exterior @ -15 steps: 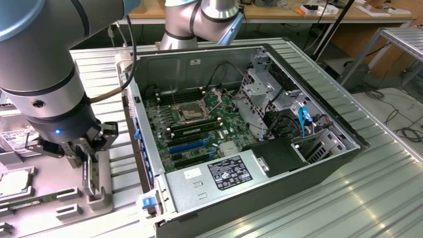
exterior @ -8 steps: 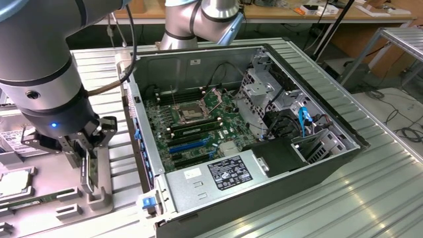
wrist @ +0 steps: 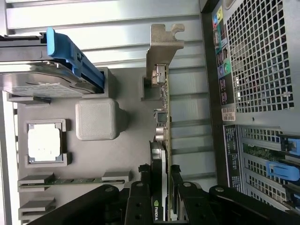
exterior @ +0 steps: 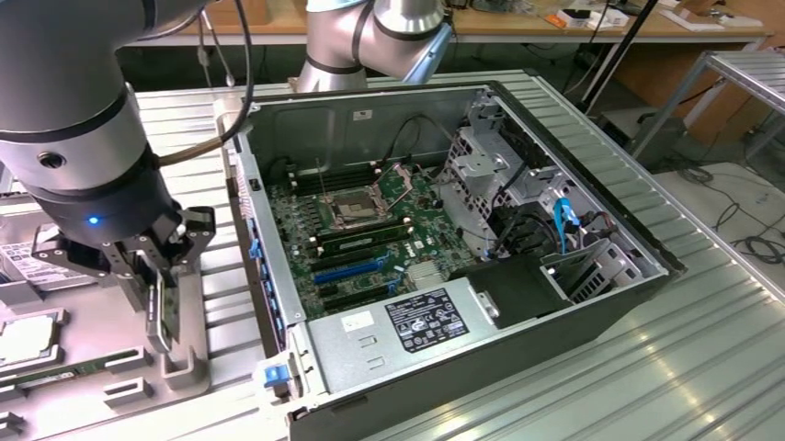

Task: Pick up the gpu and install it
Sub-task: 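Pick up the gpu and move the gpu toward the slot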

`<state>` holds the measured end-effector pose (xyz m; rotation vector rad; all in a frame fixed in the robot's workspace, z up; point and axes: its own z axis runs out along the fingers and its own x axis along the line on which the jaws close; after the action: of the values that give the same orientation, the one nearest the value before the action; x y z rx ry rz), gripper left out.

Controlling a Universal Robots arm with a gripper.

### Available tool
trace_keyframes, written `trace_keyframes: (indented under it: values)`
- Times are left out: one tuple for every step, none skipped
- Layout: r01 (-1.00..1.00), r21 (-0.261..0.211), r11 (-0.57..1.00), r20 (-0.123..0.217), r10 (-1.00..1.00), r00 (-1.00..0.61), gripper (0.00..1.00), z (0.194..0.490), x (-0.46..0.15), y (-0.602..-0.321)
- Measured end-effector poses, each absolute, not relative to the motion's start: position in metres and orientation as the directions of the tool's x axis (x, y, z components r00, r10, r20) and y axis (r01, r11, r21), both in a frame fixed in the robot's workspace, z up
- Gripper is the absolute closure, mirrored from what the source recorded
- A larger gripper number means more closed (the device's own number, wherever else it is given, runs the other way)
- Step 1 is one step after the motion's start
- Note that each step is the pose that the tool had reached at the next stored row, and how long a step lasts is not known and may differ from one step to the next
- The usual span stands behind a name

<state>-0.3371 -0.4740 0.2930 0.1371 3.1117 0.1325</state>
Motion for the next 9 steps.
trace_keyframes:
  values:
    - [0.087,0.086,0.992,-0.020,0.089,-0.996,0.73,0.2942,-0.3371,-0.4740]
    - [0.087,0.087,0.992,-0.020,0.089,-0.996,0.73,0.2952,-0.3371,-0.4740]
    - [0.087,0.087,0.992,-0.020,0.089,-0.996,0.73,0.2971,-0.3371,-0.4740]
    - [0.087,0.087,0.992,-0.020,0.089,-0.996,0.73,0.2979,-0.3371,-0.4740]
    - [0.087,0.088,0.992,-0.020,0.089,-0.996,0.73,0.2989,-0.3371,-0.4740]
    - [0.087,0.088,0.992,-0.020,0.089,-0.996,0.73,0.3001,-0.3371,-0.4740]
    - [0.087,0.088,0.992,-0.020,0.089,-0.996,0.73,0.3011,-0.3371,-0.4740]
    - [0.087,0.089,0.992,-0.020,0.089,-0.996,0.73,0.3021,-0.3371,-0.4740]
    - [0.087,0.089,0.992,-0.020,0.089,-0.996,0.73,0.3030,-0.3371,-0.4740]
